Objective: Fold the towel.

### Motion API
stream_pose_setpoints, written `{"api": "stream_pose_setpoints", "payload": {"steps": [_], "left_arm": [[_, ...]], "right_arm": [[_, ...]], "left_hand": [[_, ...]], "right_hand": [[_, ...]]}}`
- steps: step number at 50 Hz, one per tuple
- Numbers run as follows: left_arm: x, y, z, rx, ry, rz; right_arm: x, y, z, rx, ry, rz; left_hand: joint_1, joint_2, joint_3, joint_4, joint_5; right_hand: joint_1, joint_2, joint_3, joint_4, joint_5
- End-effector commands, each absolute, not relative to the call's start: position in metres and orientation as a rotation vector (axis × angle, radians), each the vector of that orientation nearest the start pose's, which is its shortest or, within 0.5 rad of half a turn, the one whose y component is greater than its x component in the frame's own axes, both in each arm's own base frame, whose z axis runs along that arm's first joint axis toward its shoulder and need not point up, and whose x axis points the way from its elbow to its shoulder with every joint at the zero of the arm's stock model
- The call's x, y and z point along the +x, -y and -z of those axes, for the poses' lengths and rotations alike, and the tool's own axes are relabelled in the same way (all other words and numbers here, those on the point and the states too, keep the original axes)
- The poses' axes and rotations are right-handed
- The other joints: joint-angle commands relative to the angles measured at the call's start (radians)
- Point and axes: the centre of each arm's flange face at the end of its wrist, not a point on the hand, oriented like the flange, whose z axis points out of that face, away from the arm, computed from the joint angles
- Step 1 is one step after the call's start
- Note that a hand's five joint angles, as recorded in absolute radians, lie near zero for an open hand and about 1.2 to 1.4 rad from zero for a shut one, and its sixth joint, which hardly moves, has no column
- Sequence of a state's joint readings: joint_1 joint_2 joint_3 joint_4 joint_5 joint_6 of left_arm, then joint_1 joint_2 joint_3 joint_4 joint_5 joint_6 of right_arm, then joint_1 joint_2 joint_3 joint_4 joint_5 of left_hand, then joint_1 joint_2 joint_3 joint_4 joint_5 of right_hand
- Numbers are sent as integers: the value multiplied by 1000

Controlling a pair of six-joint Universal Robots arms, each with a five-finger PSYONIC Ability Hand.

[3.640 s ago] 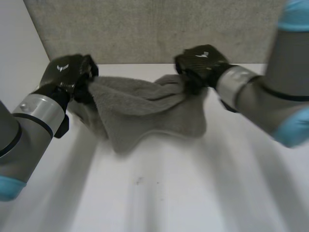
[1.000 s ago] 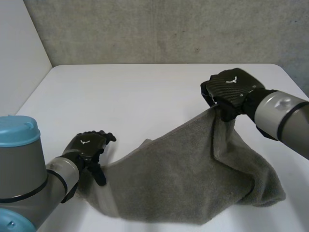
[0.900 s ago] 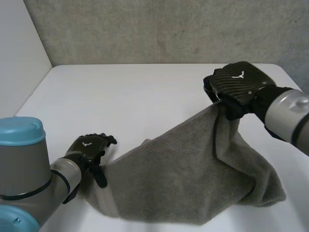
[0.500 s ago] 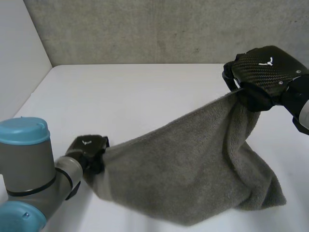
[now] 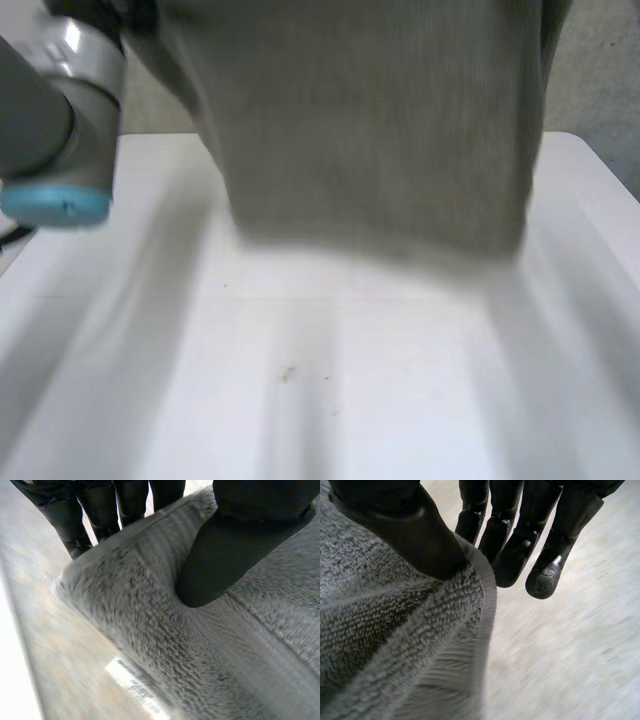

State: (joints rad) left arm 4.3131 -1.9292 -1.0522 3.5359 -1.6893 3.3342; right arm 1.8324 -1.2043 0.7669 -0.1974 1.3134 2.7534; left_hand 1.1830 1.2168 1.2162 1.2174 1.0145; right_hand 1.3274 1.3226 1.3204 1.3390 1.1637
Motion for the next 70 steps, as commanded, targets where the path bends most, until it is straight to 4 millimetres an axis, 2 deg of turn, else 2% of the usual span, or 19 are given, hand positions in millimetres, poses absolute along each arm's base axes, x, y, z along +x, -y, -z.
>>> {"api": "stream_pose_setpoints", "payload": {"steps": [1, 4, 6, 7, 8, 9, 10, 11, 12, 14, 15, 16, 17, 19, 22, 31, 33, 38, 70], "left_arm": [[-257, 334, -422, 51, -1417, 2943], [-257, 336, -387, 115, -1578, 2836], [-254, 337, -343, 201, -1747, 2704], [-254, 337, -343, 201, -1747, 2703], [-250, 337, -317, 247, -1834, 2630], [-250, 337, -317, 247, -1835, 2629], [-248, 334, -289, 301, -1933, 2547], [-247, 328, -262, 358, -2018, 2474], [-247, 328, -262, 358, -2019, 2473], [-247, 314, -208, 482, -2199, 2312], [-247, 314, -208, 483, -2200, 2311], [-245, 307, -184, 522, -2279, 2233], [-245, 307, -184, 522, -2280, 2232], [-242, 294, -144, 573, -2395, 2091], [-237, 285, -119, 594, -2467, 1984], [-225, 284, -119, 635, -2422, 1921], [-220, 286, -130, 635, -2374, 1942], [-216, 288, -139, 612, -2342, 1971], [-206, 293, -144, 562, -2331, 1976]], "right_arm": [[250, 342, -426, -704, -1305, 2654], [252, 340, -405, -747, -1403, 2588], [254, 335, -361, -863, -1589, 2452], [254, 335, -360, -864, -1590, 2452], [255, 331, -336, -945, -1670, 2376], [255, 327, -312, -1016, -1742, 2298], [255, 327, -312, -1017, -1742, 2298], [255, 321, -287, -1082, -1807, 2218], [255, 321, -287, -1083, -1808, 2217], [258, 313, -235, -1186, -1919, 2056], [258, 313, -235, -1187, -1920, 2056], [259, 311, -207, -1227, -1975, 1970], [261, 308, -183, -1257, -2021, 1888], [263, 304, -164, -1283, -2058, 1818], [265, 301, -136, -1315, -2115, 1719], [259, 297, -133, -1339, -2169, 1696], [254, 295, -146, -1312, -2178, 1751], [245, 293, -150, -1273, -2256, 1799], [209, 316, -126, -1094, -2404, 1776]], "left_hand": [[213, 180, 180, 179, 207], [213, 180, 180, 179, 207], [213, 180, 180, 179, 207], [213, 180, 180, 179, 207], [213, 180, 180, 179, 207], [213, 180, 180, 179, 207], [213, 180, 180, 179, 207], [213, 180, 180, 179, 207], [213, 180, 180, 179, 207], [213, 180, 180, 179, 207], [213, 180, 180, 179, 207], [213, 180, 180, 179, 207], [213, 180, 180, 179, 207], [213, 180, 180, 179, 207], [213, 180, 180, 179, 207], [213, 180, 180, 179, 207], [213, 180, 180, 179, 207], [213, 180, 180, 179, 207], [213, 180, 180, 179, 207]], "right_hand": [[69, 74, 76, 57, 58], [69, 74, 76, 57, 58], [69, 74, 76, 57, 58], [69, 74, 76, 57, 58], [69, 74, 76, 57, 58], [69, 74, 76, 57, 58], [69, 74, 76, 57, 58], [69, 74, 76, 57, 58], [69, 74, 76, 57, 58], [69, 74, 76, 57, 58], [69, 74, 76, 57, 58], [69, 74, 76, 57, 58], [69, 74, 76, 57, 58], [69, 74, 76, 57, 58], [69, 74, 76, 57, 58], [41, 45, 48, 29, 30], [-412, -408, -405, -424, -423], [-696, -691, -689, -708, -707], [-688, -683, -681, -699, -698]]}}
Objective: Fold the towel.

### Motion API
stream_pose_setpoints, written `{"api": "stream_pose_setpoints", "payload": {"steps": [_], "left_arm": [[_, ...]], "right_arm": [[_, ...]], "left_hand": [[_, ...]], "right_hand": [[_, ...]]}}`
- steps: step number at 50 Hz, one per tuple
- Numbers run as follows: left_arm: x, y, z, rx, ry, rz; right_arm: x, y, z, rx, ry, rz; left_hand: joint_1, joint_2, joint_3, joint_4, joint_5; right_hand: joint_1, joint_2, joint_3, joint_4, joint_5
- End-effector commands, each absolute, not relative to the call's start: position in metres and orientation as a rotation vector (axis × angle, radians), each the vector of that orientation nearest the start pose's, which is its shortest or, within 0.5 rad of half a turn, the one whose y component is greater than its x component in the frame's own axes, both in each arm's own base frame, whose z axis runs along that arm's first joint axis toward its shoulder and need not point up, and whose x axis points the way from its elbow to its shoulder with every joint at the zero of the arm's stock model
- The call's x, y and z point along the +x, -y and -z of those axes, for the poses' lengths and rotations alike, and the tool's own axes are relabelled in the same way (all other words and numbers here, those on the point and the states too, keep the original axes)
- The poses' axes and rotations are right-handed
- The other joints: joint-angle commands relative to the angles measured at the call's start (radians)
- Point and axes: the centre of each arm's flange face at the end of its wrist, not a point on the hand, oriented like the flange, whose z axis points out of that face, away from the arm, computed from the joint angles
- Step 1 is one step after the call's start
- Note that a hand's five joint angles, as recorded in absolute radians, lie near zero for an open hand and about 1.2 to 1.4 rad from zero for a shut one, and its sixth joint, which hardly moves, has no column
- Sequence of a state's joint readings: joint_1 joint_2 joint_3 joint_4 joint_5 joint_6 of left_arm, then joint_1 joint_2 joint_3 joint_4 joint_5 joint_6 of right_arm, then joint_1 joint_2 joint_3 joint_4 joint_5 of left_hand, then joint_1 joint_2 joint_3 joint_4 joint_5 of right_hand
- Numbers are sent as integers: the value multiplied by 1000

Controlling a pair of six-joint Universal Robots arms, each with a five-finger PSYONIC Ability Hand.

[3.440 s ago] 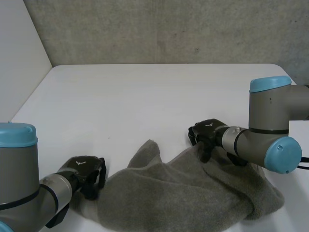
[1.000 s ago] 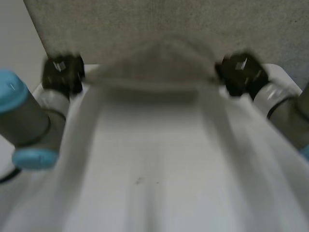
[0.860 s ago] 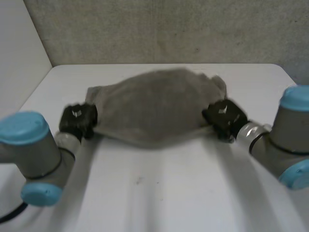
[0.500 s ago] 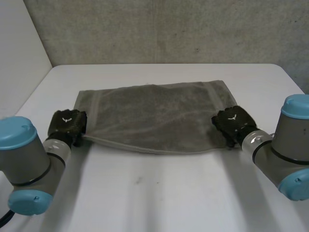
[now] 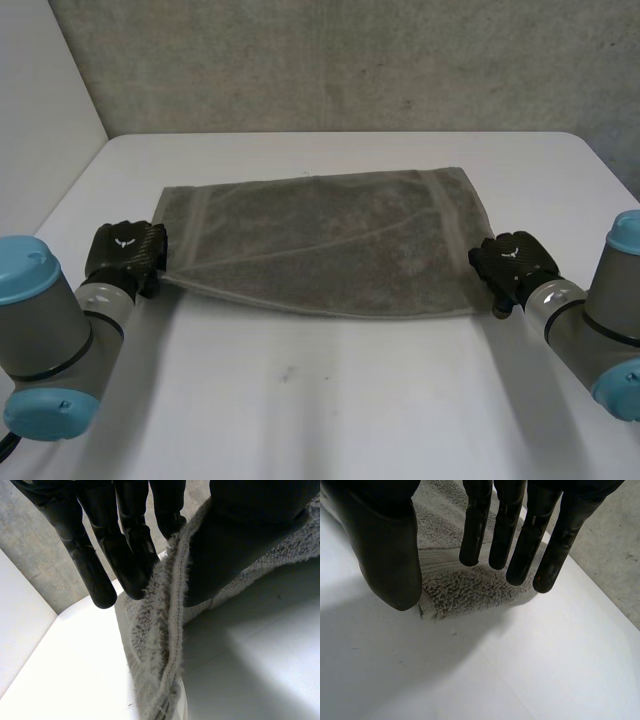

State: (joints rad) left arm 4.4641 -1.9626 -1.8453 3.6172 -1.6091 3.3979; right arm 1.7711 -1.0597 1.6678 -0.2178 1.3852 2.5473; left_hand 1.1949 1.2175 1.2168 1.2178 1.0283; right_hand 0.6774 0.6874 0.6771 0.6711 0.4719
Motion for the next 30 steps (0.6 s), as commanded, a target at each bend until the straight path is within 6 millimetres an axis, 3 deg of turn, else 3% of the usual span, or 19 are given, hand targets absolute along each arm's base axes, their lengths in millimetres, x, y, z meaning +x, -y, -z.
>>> {"api": "stream_pose_setpoints", "payload": {"steps": [1, 10, 30], "left_arm": [[-206, 293, -144, 562, -2331, 1976], [-205, 293, -143, 562, -2331, 1973], [-205, 292, -143, 561, -2333, 1969]], "right_arm": [[209, 316, -125, -1064, -2402, 1763], [213, 314, -126, -1033, -2361, 1728], [214, 320, -118, -996, -2374, 1712]], "left_hand": [[201, 179, 179, 178, 193], [201, 179, 179, 178, 193], [201, 179, 179, 178, 193]], "right_hand": [[-43, -53, -43, -37, -12], [-172, -182, -172, -166, -142], [-187, -197, -187, -181, -156]]}}
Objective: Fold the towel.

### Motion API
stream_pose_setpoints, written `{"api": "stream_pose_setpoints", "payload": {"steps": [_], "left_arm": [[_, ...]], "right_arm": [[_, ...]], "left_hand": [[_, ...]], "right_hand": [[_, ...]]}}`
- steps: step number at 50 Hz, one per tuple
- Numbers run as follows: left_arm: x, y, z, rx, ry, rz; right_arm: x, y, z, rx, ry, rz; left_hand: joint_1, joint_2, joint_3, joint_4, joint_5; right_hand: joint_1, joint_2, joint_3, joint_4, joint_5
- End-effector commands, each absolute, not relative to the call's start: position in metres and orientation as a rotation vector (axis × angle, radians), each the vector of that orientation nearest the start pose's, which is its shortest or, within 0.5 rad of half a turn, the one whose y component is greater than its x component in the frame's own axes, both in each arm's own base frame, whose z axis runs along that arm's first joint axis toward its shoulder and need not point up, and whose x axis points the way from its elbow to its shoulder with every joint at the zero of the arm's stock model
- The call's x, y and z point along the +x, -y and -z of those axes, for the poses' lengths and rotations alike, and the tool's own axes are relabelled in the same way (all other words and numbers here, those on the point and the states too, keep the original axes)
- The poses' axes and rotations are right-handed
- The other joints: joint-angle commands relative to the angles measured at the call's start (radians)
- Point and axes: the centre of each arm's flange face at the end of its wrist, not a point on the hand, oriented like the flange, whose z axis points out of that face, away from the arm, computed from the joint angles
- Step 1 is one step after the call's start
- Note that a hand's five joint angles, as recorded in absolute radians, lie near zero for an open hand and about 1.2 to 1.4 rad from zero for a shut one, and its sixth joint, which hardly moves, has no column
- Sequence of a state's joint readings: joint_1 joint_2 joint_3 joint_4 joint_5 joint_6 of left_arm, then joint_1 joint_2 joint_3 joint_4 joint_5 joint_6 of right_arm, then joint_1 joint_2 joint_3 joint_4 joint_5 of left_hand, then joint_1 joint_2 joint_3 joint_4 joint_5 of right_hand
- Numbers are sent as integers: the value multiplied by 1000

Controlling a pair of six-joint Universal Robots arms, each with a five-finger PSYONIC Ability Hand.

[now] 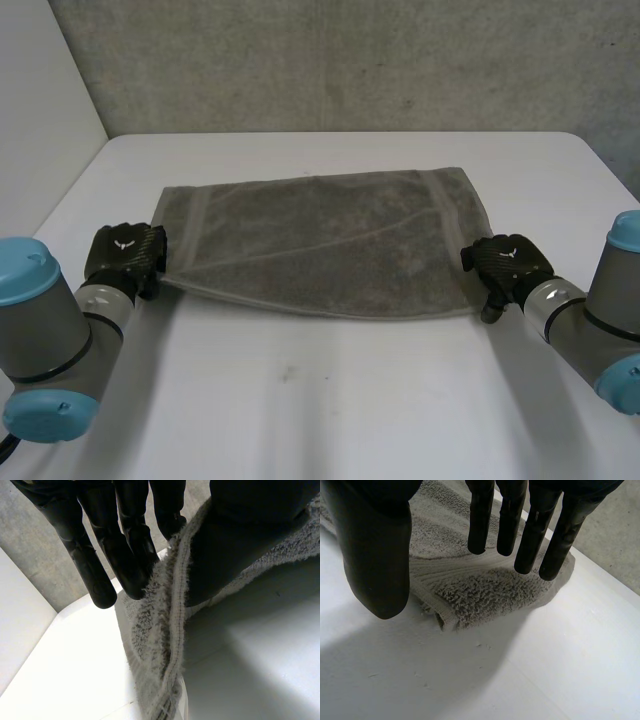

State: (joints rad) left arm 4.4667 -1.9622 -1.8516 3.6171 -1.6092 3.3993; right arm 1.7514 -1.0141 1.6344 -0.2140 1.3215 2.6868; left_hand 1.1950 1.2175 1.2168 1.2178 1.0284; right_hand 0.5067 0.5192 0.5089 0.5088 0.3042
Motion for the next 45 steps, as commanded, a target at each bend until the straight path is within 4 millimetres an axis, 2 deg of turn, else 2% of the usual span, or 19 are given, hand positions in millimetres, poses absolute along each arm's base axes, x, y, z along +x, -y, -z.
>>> {"api": "stream_pose_setpoints", "payload": {"steps": [1, 6, 10, 13, 30, 34, 41, 44, 45], "left_arm": [[-204, 293, -143, 558, -2332, 1970], [-204, 293, -143, 556, -2331, 1969], [-204, 293, -143, 556, -2331, 1969], [-204, 293, -143, 556, -2331, 1969], [-204, 293, -143, 558, -2330, 1969], [-204, 293, -143, 560, -2329, 1968], [-204, 293, -142, 560, -2331, 1966], [-203, 293, -142, 559, -2332, 1964], [-204, 293, -142, 560, -2332, 1964]], "right_arm": [[214, 322, -117, -993, -2381, 1716], [208, 331, -118, -930, -2429, 1756], [194, 341, -124, -828, -2493, 1830], [193, 342, -125, -812, -2493, 1836], [194, 344, -137, -587, -2412, 1761], [196, 344, -133, -539, -2377, 1685], [196, 345, -127, -541, -2391, 1673], [195, 347, -126, -540, -2388, 1683], [195, 348, -126, -541, -2390, 1684]], "left_hand": [[201, 179, 179, 178, 193], [201, 179, 179, 178, 193], [201, 179, 179, 178, 193], [201, 179, 179, 178, 193], [201, 179, 179, 178, 193], [201, 179, 179, 178, 193], [201, 179, 179, 178, 193], [201, 179, 179, 178, 193], [201, 179, 179, 178, 193]], "right_hand": [[-2, -15, -4, -4, 26], [124, 112, 122, 122, 152], [236, 223, 233, 234, 264], [268, 256, 266, 266, 296], [216, 203, 213, 213, 244], [165, 153, 163, 163, 193], [204, 191, 201, 202, 232], [327, 314, 325, 325, 355], [542, 530, 540, 540, 570]]}}
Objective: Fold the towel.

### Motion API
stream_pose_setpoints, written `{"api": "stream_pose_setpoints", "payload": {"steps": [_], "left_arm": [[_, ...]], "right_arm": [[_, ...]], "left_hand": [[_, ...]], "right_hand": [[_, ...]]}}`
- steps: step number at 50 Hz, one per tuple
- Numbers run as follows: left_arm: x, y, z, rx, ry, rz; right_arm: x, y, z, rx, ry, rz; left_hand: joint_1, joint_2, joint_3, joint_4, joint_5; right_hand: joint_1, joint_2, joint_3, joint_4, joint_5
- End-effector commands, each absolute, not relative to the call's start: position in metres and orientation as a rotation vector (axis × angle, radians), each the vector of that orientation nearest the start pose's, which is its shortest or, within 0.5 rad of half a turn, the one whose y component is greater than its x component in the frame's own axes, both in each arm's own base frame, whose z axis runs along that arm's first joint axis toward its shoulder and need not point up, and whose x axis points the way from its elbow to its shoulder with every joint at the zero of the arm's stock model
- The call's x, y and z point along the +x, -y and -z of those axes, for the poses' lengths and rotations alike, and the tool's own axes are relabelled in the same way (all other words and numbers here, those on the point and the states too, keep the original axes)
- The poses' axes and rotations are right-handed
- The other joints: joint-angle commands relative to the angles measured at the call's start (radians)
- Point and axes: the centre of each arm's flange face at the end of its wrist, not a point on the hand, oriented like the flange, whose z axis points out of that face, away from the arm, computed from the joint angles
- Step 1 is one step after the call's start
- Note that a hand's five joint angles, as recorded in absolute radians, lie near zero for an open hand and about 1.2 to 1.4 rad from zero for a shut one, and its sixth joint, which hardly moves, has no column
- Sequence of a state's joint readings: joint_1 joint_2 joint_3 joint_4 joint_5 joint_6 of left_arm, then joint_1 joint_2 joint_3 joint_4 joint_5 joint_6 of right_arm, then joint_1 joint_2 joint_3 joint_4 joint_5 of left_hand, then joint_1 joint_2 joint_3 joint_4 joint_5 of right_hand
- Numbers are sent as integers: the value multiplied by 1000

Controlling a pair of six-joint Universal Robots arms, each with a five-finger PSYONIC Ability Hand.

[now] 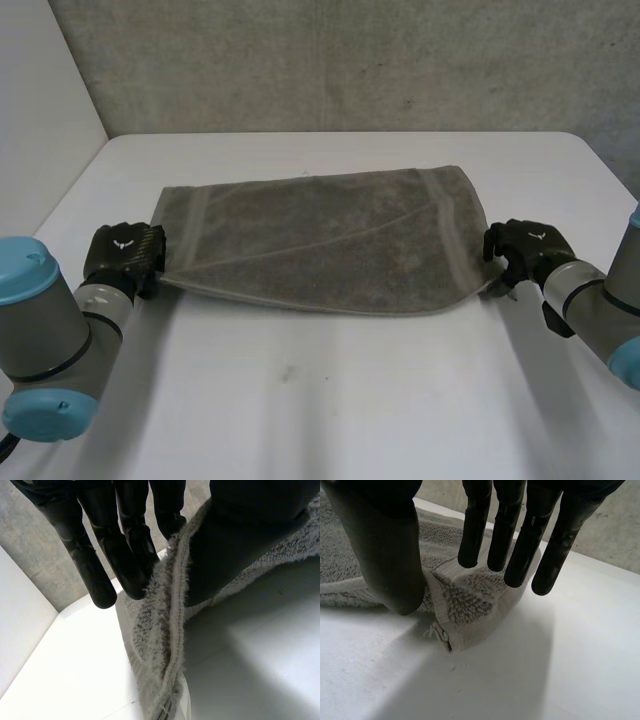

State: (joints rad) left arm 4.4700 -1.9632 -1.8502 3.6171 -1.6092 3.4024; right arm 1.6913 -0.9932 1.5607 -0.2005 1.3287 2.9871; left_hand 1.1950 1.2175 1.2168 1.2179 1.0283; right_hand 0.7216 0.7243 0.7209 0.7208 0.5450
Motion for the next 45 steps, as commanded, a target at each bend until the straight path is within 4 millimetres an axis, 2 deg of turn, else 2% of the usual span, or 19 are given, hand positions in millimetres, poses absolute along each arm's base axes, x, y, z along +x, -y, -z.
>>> {"api": "stream_pose_setpoints", "payload": {"steps": [1, 2, 3, 7, 9, 10, 12, 18, 26, 27, 28, 32, 38, 40, 41, 43, 44, 45], "left_arm": [[-204, 293, -142, 560, -2332, 1965], [-204, 293, -142, 559, -2331, 1964], [-204, 293, -142, 559, -2331, 1964], [-204, 293, -142, 560, -2331, 1966], [-204, 293, -141, 563, -2334, 1960], [-204, 293, -141, 563, -2334, 1960], [-204, 294, -138, 570, -2338, 1949], [-203, 297, -132, 568, -2348, 1929], [-189, 308, -127, 516, -2354, 1892], [-188, 309, -127, 513, -2354, 1892], [-188, 309, -127, 522, -2360, 1895], [-189, 307, -129, 552, -2369, 1918], [-191, 300, -138, 599, -2380, 1944], [-191, 295, -140, 604, -2387, 1935], [-190, 289, -143, 605, -2398, 1925], [-189, 282, -148, 607, -2406, 1916], [-187, 273, -152, 611, -2420, 1900], [-186, 263, -156, 617, -2439, 1877]], "right_arm": [[195, 350, -126, -538, -2394, 1692], [195, 350, -126, -538, -2394, 1693], [194, 352, -129, -543, -2398, 1717], [189, 353, -142, -567, -2416, 1802], [187, 348, -164, -645, -2397, 1903], [187, 348, -164, -645, -2397, 1904], [187, 340, -171, -729, -2382, 1944], [188, 333, -164, -846, -2396, 1928], [188, 334, -160, -902, -2417, 1918], [188, 334, -160, -902, -2417, 1918], [188, 334, -160, -900, -2417, 1918], [188, 334, -162, -906, -2413, 1926], [186, 331, -168, -932, -2424, 1917], [185, 321, -181, -1054, -2451, 1883], [185, 321, -181, -1055, -2451, 1882], [183, 303, -195, -1242, -2488, 1784], [183, 303, -195, -1243, -2488, 1783], [180, 293, -199, -1319, -2502, 1708]], "left_hand": [[201, 179, 179, 178, 193], [201, 179, 179, 178, 193], [201, 179, 179, 178, 193], [201, 179, 179, 178, 193], [201, 179, 179, 178, 193], [201, 179, 179, 178, 193], [-47, -69, -69, -70, -54], [-107, -129, -128, -129, -114], [-83, -106, -105, -106, -91], [7, -15, -15, -16, -1], [199, 177, 177, 176, 192], [201, 179, 179, 178, 193], [201, 179, 179, 178, 193], [201, 179, 179, 178, 193], [201, 179, 179, 178, 193], [201, 179, 179, 178, 193], [201, 179, 179, 178, 193], [201, 179, 179, 178, 193]], "right_hand": [[573, 571, 574, 574, 575], [576, 573, 577, 577, 578], [674, 671, 674, 675, 676], [675, 672, 675, 676, 677], [675, 672, 675, 676, 677], [675, 672, 675, 676, 677], [675, 672, 675, 676, 677], [675, 672, 675, 676, 677], [675, 672, 675, 676, 677], [675, 672, 675, 676, 677], [675, 672, 675, 676, 677], [675, 672, 675, 676, 677], [675, 672, 675, 676, 677], [675, 672, 675, 676, 677], [675, 672, 675, 676, 677], [675, 672, 675, 676, 677], [675, 672, 675, 676, 677], [675, 672, 675, 676, 677]]}}
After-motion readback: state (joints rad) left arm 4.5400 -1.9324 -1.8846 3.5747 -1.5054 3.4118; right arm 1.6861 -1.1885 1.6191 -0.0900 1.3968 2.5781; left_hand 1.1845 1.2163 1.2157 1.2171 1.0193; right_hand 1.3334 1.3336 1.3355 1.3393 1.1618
